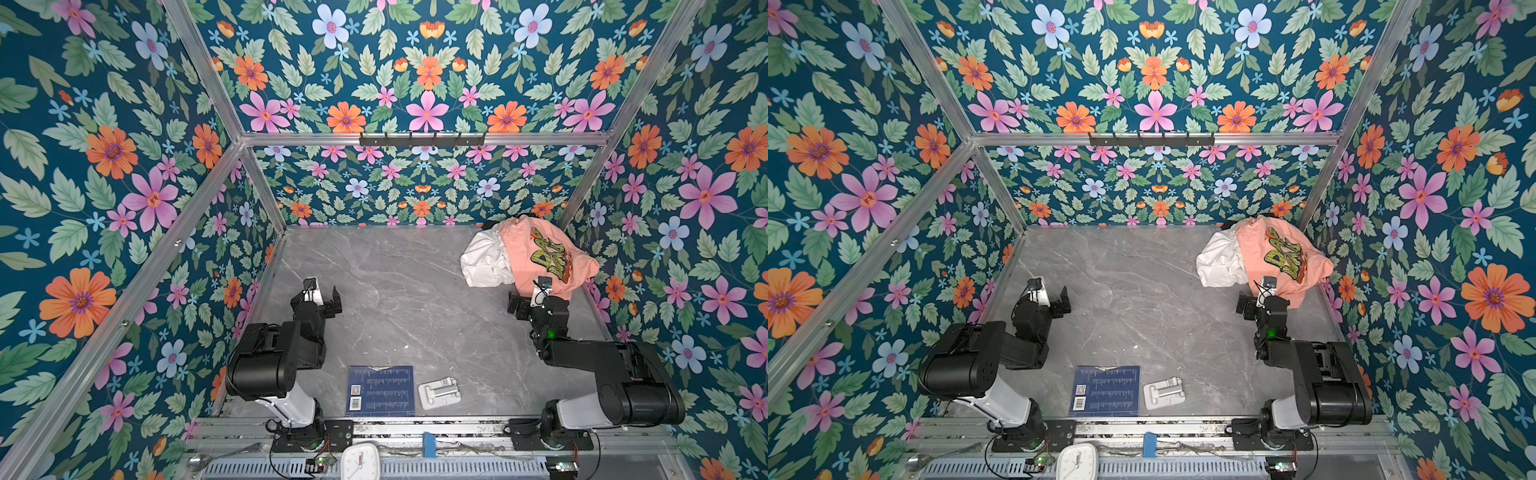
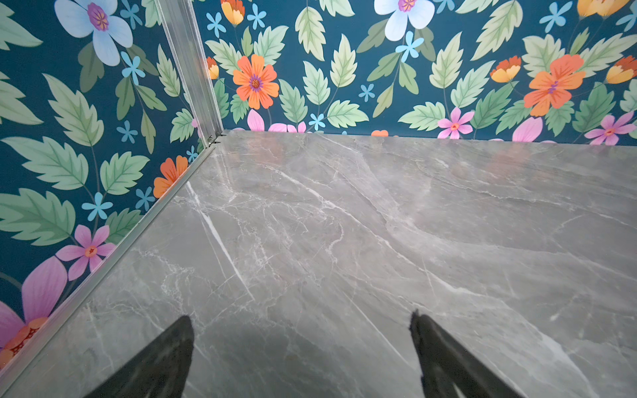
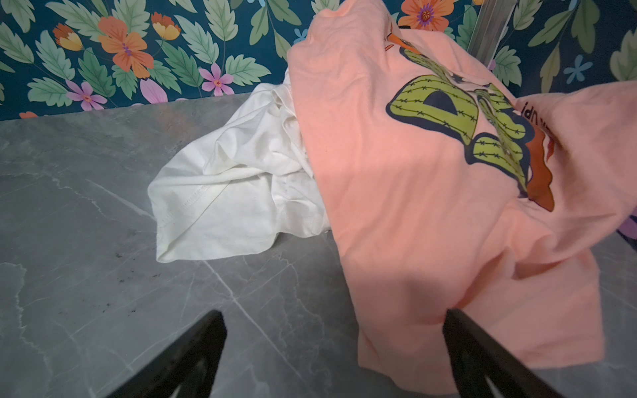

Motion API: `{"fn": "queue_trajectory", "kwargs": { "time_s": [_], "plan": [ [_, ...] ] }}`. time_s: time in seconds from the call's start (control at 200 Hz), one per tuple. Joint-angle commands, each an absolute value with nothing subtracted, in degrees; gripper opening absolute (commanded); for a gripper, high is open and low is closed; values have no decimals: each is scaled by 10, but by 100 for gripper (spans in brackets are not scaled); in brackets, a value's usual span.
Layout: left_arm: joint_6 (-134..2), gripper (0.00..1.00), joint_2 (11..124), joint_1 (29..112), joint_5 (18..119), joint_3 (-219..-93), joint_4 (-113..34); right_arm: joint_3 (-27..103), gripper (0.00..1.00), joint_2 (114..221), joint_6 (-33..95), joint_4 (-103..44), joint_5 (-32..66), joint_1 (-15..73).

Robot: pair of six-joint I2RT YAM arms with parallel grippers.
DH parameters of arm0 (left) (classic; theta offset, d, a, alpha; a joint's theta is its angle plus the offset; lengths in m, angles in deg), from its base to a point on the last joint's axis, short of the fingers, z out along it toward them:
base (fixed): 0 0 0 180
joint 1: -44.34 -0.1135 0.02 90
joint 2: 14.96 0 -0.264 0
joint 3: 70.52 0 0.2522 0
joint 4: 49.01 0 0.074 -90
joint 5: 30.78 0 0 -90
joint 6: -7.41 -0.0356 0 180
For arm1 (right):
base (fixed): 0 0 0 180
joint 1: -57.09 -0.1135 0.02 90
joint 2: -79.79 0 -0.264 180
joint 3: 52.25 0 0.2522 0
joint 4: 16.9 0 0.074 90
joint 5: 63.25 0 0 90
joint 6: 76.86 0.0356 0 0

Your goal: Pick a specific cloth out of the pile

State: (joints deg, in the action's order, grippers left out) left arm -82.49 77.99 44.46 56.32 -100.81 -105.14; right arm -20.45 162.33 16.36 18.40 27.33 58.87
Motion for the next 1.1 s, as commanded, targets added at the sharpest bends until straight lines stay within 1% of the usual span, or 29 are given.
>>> {"fn": "queue_trajectory", "kwargs": {
  "time_s": [0.0, 0.62, 0.74, 0.92, 1.005, 1.095],
  "plan": [
    [-823, 100, 778, 444, 565, -1009, -1069, -202, 99, 1621, 166, 189, 273, 589],
    [-826, 100, 772, 446, 565, -1002, -1074, -205, 99, 1620, 161, 193, 269, 589],
    [-807, 100, 752, 448, 509, -996, -1070, -201, 99, 1592, 166, 164, 279, 588],
    [-785, 100, 717, 449, 442, -988, -1055, -164, 99, 1552, 168, 58, 304, 578],
    [-769, 100, 705, 449, 397, -1001, -1017, -151, 99, 1536, 173, 24, 319, 571],
    [-760, 100, 684, 449, 369, -1021, -962, -117, 99, 1507, 195, -68, 323, 568]
  ]
}}
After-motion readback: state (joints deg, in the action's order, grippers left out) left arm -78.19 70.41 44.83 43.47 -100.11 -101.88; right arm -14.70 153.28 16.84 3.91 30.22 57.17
